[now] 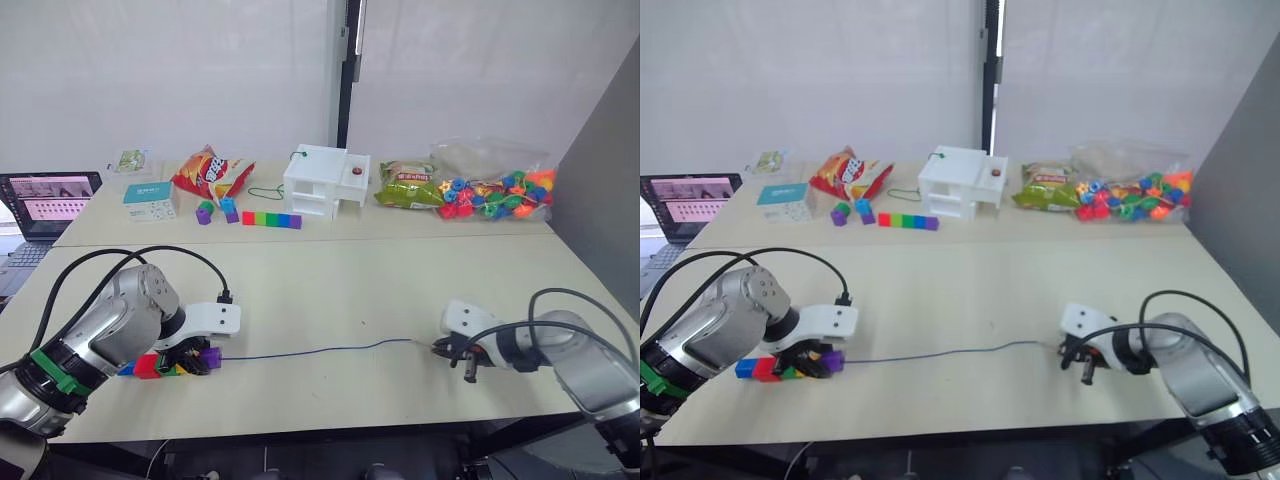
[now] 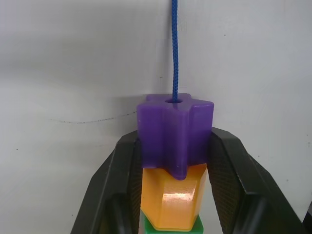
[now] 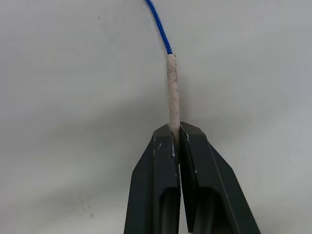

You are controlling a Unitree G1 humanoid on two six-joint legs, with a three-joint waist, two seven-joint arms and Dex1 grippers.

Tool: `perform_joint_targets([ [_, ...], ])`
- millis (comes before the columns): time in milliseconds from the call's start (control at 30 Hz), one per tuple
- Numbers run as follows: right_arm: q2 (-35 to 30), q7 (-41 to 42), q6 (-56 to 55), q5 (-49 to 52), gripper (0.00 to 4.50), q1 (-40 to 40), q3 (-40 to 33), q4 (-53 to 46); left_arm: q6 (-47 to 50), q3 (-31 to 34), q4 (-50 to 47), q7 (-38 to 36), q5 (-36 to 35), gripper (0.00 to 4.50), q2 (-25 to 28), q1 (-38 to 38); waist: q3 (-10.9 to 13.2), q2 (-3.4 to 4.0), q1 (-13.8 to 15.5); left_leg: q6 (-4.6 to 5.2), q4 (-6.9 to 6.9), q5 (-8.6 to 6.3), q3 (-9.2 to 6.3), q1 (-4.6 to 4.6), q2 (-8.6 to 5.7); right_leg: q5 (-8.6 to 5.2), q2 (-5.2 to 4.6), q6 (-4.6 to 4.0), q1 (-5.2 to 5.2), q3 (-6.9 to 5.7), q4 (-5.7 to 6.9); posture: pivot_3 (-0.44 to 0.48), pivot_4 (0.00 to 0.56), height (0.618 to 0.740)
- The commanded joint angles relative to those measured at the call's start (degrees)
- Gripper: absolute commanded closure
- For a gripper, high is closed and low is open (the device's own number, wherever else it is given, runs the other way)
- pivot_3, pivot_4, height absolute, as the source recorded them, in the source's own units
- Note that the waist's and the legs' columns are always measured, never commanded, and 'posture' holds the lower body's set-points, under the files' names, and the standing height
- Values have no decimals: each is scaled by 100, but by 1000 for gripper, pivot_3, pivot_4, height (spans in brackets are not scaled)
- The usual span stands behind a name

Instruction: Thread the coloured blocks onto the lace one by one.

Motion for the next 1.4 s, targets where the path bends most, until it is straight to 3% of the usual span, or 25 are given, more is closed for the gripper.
perform_joint_targets([
  [33, 156, 88, 279, -166, 4500, -15, 572, 6, -136, -105, 41, 185, 126, 3136, 59, 362, -8, -5, -9, 0, -1, 0, 0, 2, 1, -1, 0, -1, 0, 1, 0, 0, 150, 740],
  [300, 297, -6, 371, -390, 4500, -2, 704, 256, -574, 435, 35, 531, -131, 3136, -197, 712, -56, -29, 29, -9, -41, -8, 1, 91, 17, -44, -3, -14, 96, -9, -54, 0, 150, 740],
  [367, 266, -44, 164, -360, 3766, 97, 521, 300, -730, 599, -2, 491, -186, 2087, -87, 808, -66, -37, 35, -10, -44, -9, 1, 100, 17, -44, -5, -14, 96, -10, -55, 0, 150, 740],
  [467, 367, -155, -12, -172, 2919, 160, 138, 247, -831, 919, -44, 567, -367, 1241, -83, 870, -68, -43, 41, -17, -46, -12, 0, 85, 18, -43, -7, -16, 90, -10, -52, 0, 150, 740],
  [567, 422, -225, -128, 208, 1794, 339, -541, 2, -912, 1545, -269, 593, -751, 146, 90, 1043, -59, -46, 25, -40, -48, -30, -3, 73, 22, -41, -7, -16, 76, -12, -48, 0, 150, 740],
  [667, 408, -230, -92, 531, 817, 499, -1033, -263, -909, 2080, -472, 551, -1174, 0, 276, 1275, -48, -56, 32, -44, -47, -43, -3, 19, 17, -39, -18, -18, -3, -10, 5, 0, 150, 740],
  [733, 417, -242, 18, 884, 122, 680, -1478, -519, -584, 2846, -811, 394, -1851, 0, 329, 1627, -43, -48, 40, -46, -45, -41, -5, -44, 10, -39, -20, -18, -70, -10, 18, 0, 150, 740],
  [867, 479, -359, 191, 1472, 28, 1446, -2552, -814, -5, 4721, -1137, 822, -2461, 0, 45, 2672, -24, -18, 62, -45, -15, -40, -12, -109, 8, -39, -20, -17, -121, -20, 39, 0, 150, 740],
  [967, 659, -457, 287, 1839, 28, 1830, -3080, -842, 168, 5548, -1352, 1187, -2782, 0, -355, 3163, -19, -23, 93, -36, -7, -46, -14, -100, 6, -38, -24, -12, -99, -24, 11, 0, 150, 740],
  [1067, 1041, -762, 311, 2199, 28, 2110, -3810, -568, -151, 6518, -1094, 1508, -2924, 0, -956, 3919, -17, -24, 106, -37, 1, -47, -14, -98, 6, -32, -27, -2, -91, -21, 6, 0, 150, 740],
  [1133, 1192, -840, 300, 2352, 28, 2451, -4267, -428, -1558, 7283, -798, 1773, -2781, 0, -1602, 4586, -16, -21, 117, -41, 2, -45, -13, -83, 8, -32, -35, -3, -79, -18, 5, 0, 150, 740],
  [1233, 1305, -831, 202, 2560, 28, 2757, -4557, -324, -1453, 7527, -539, 1481, -3206, 0, -1766, 5275, -7, -36, 114, -47, -14, -49, -11, -35, 18, -35, -80, -12, -33, -19, -7, 0, 150, 740],
  [1400, 1391, -709, -399, 2501, 28, 3058, -4679, 119, -2084, 7594, 178, 1552, -3497, 0, -2017, 5642, -4, -22, 172, -96, -35, -63, -9, 10, 40, -55, -118, -53, 2, -27, -73, 0, 150, 740],
])
